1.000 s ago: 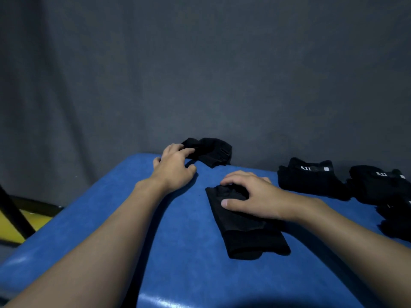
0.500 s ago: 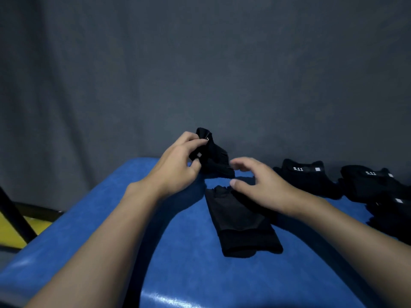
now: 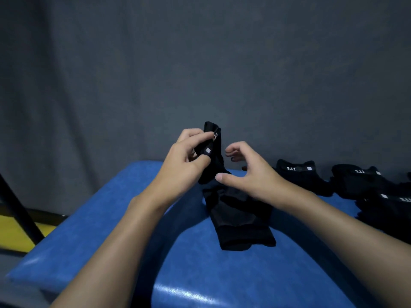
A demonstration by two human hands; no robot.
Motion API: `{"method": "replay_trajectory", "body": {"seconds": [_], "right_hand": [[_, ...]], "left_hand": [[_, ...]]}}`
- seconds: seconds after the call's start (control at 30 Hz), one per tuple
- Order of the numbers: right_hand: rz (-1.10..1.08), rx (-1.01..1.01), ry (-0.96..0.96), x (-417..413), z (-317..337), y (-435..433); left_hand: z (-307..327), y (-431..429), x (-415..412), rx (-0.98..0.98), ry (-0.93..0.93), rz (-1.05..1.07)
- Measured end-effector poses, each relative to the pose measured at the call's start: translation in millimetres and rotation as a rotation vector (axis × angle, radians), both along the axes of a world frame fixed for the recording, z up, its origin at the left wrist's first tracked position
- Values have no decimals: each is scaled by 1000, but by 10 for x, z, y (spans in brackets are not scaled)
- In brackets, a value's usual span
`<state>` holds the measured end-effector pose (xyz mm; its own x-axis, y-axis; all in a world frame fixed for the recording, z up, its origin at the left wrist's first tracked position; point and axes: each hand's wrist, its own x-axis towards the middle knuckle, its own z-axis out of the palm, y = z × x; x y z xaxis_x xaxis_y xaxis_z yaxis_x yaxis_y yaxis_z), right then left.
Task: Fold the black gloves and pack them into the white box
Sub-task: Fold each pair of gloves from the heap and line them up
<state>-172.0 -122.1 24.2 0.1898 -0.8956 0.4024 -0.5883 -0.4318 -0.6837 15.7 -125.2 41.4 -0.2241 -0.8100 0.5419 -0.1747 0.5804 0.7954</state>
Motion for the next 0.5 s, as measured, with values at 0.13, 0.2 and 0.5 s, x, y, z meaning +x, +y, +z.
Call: {"method": "replay_trajectory", "body": {"seconds": [0.13, 0.2, 0.5], "right_hand": [[-31, -48, -51, 19, 57, -11], [-43, -63, -95, 19, 66, -28], [-58, -180, -93, 71, 119, -54]], "left_hand": [[76, 45, 16, -26, 81, -39], [90, 52, 18, -13, 119, -62], [58, 51, -33, -49, 72, 48]]}}
